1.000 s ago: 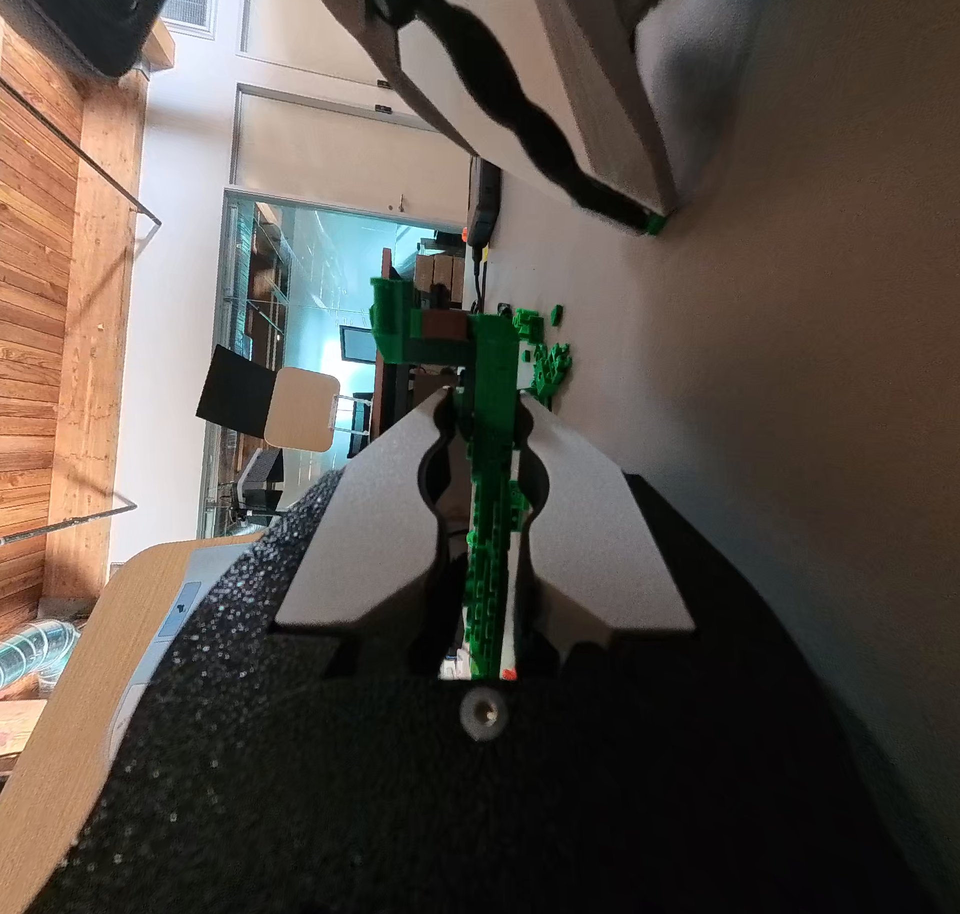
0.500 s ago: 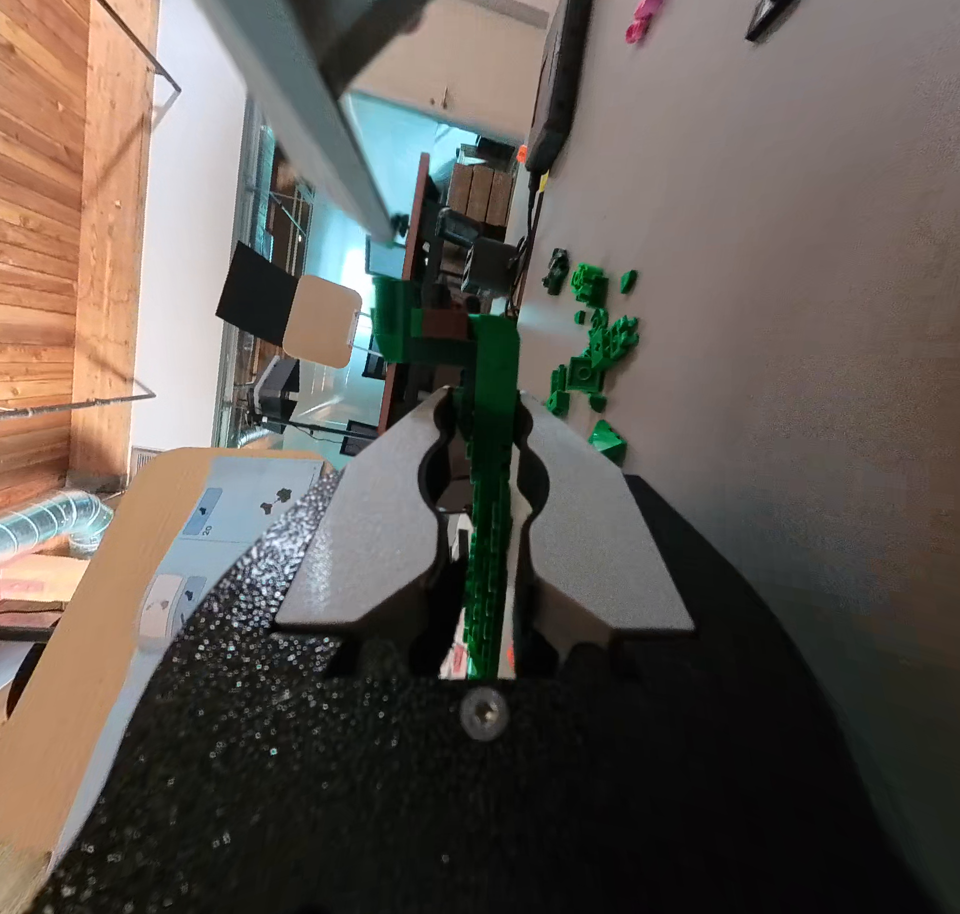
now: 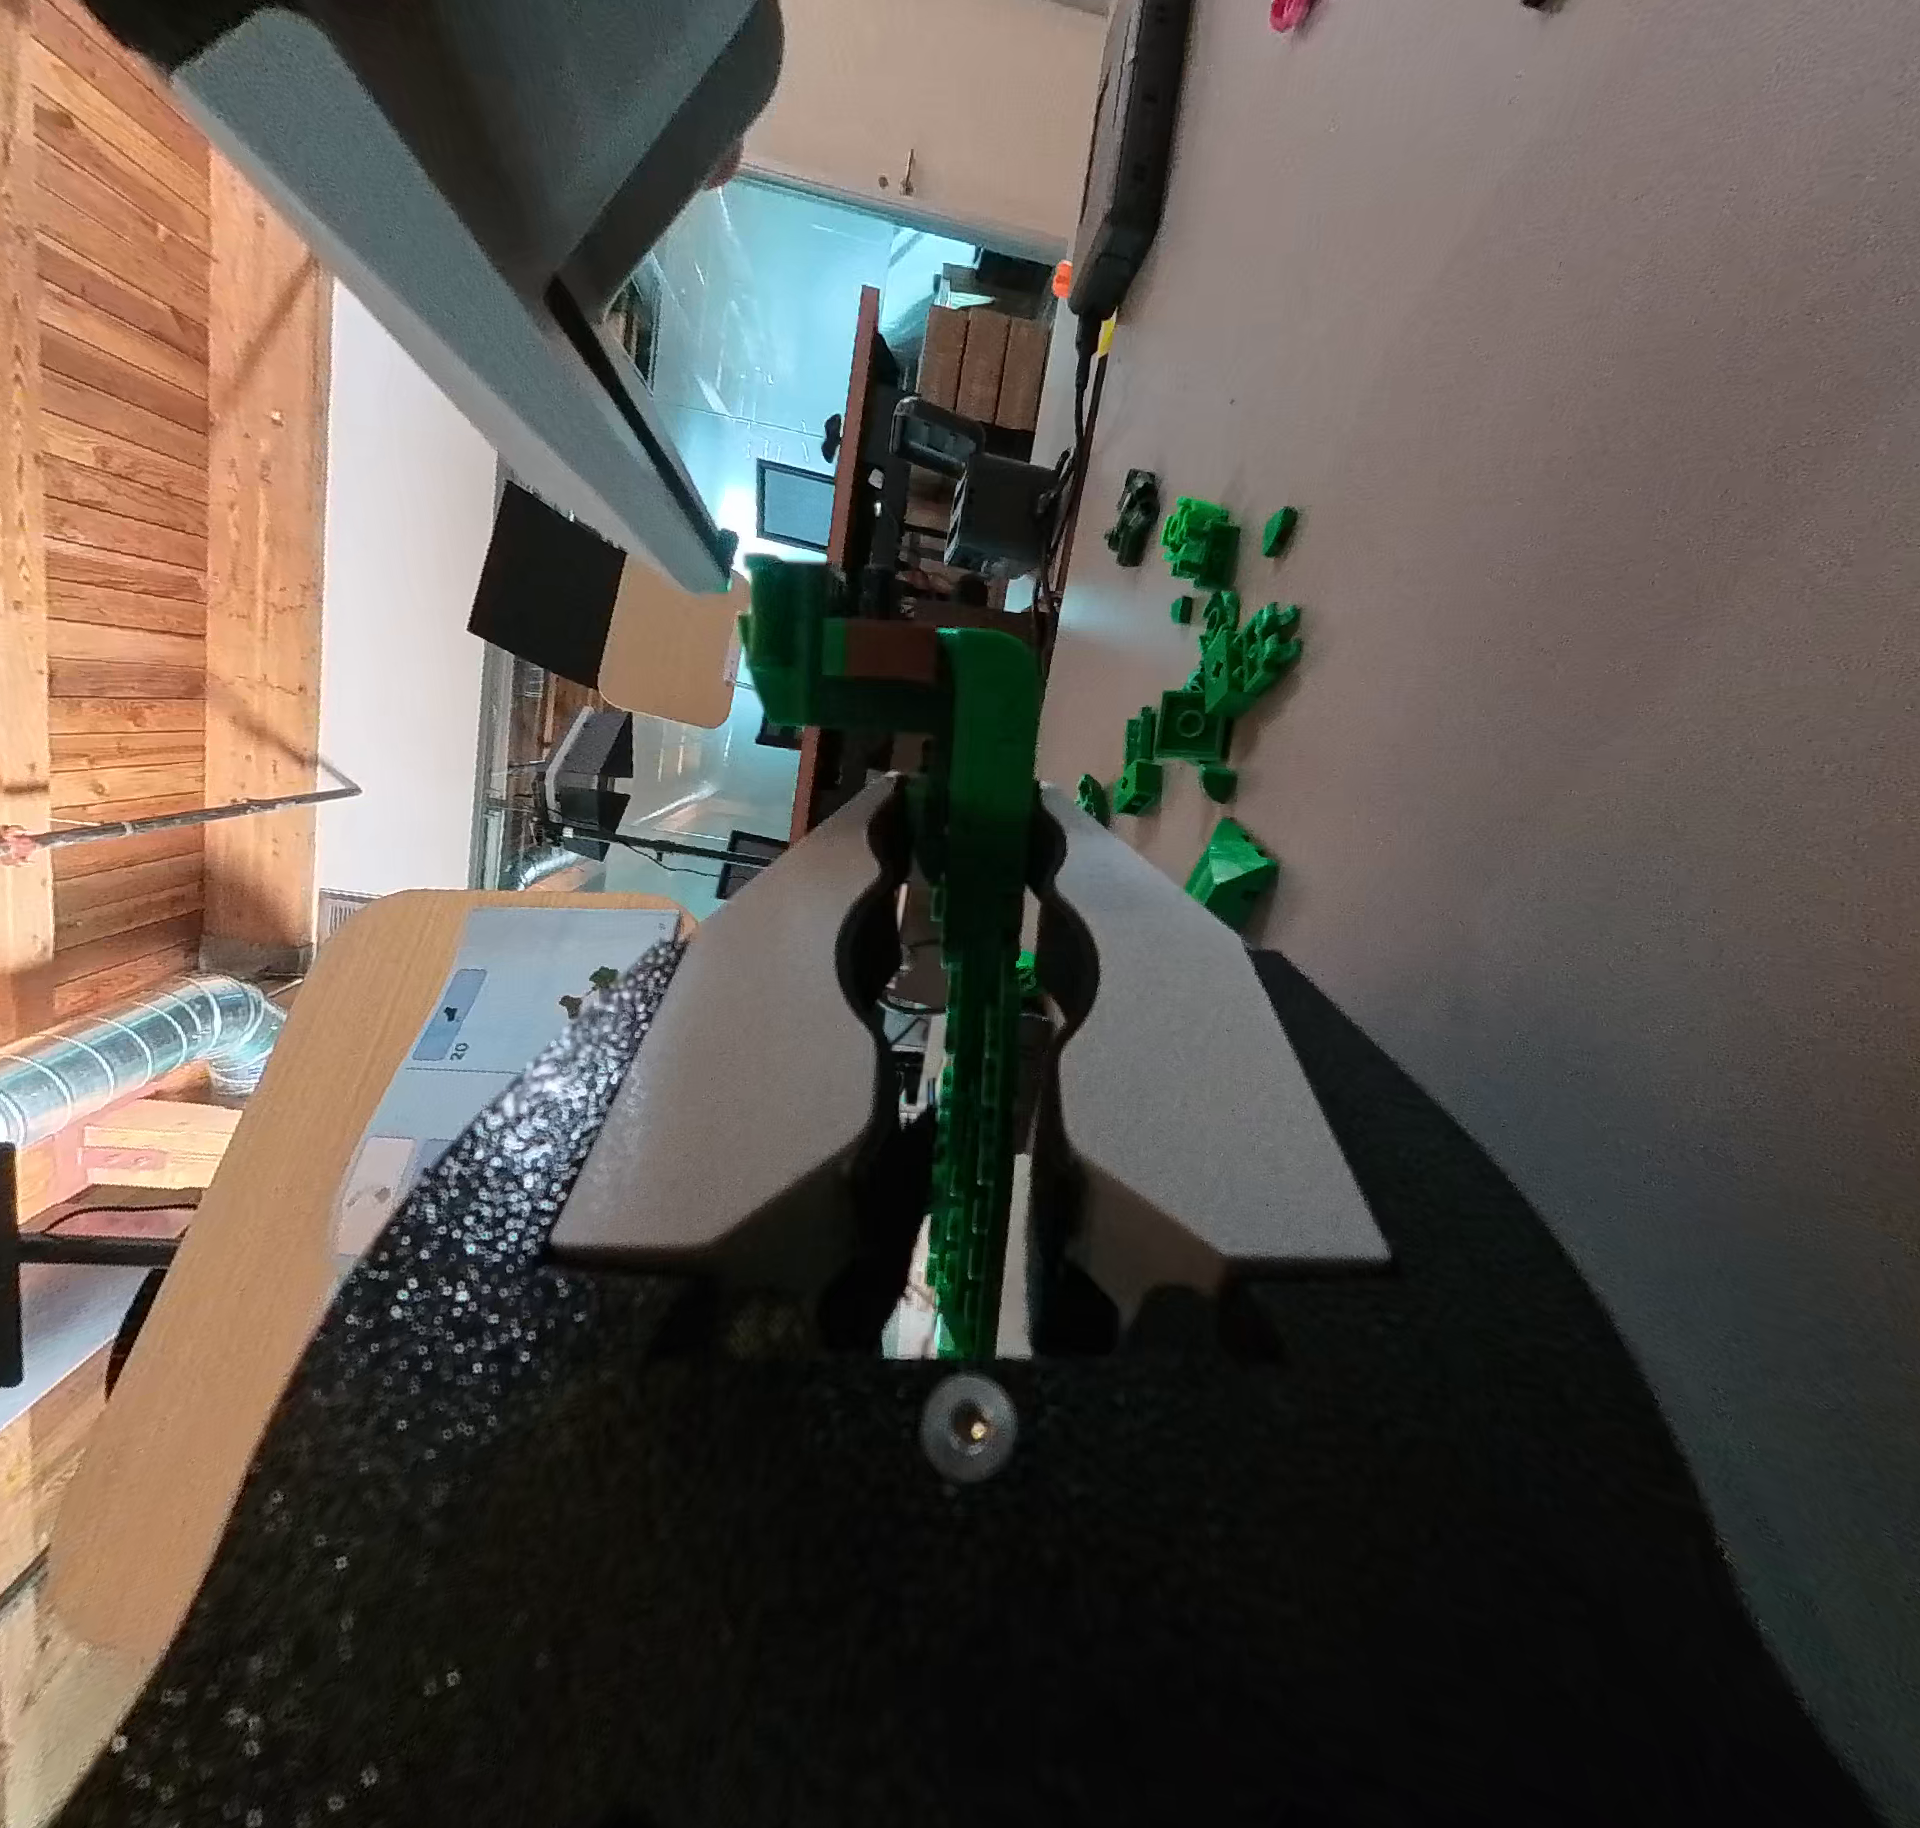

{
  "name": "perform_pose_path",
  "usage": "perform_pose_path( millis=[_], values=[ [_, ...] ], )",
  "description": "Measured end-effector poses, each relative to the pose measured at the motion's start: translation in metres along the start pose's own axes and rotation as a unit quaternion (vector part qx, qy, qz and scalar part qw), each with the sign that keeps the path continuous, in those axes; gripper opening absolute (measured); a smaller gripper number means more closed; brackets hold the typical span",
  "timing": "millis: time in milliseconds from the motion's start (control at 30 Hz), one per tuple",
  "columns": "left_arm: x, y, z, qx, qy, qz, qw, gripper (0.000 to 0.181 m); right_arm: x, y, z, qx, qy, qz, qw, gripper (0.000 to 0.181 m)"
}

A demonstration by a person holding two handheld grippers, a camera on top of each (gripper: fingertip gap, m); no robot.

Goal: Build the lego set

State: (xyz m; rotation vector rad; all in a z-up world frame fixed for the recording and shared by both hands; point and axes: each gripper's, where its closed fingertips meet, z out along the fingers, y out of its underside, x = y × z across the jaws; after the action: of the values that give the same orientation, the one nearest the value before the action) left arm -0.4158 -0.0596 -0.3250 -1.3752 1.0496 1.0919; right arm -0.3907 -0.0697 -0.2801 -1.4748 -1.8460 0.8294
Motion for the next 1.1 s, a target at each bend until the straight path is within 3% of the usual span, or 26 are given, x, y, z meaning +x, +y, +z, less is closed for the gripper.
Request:
perform_pose_path(
  millis=[500,1100],
  values=[
    [-0.0008,-0.0021,-0.0012,-0.009,-0.012,0.040,0.999,0.017,-0.0015,0.0075,0.0023,-0.034,0.010,0.049,0.998,0.005],
    [-0.0009,-0.0030,-0.0014,-0.009,-0.013,0.040,0.999,0.017,-0.0013,0.0049,0.0033,-0.027,0.005,0.084,0.996,0.006]
  ],
)
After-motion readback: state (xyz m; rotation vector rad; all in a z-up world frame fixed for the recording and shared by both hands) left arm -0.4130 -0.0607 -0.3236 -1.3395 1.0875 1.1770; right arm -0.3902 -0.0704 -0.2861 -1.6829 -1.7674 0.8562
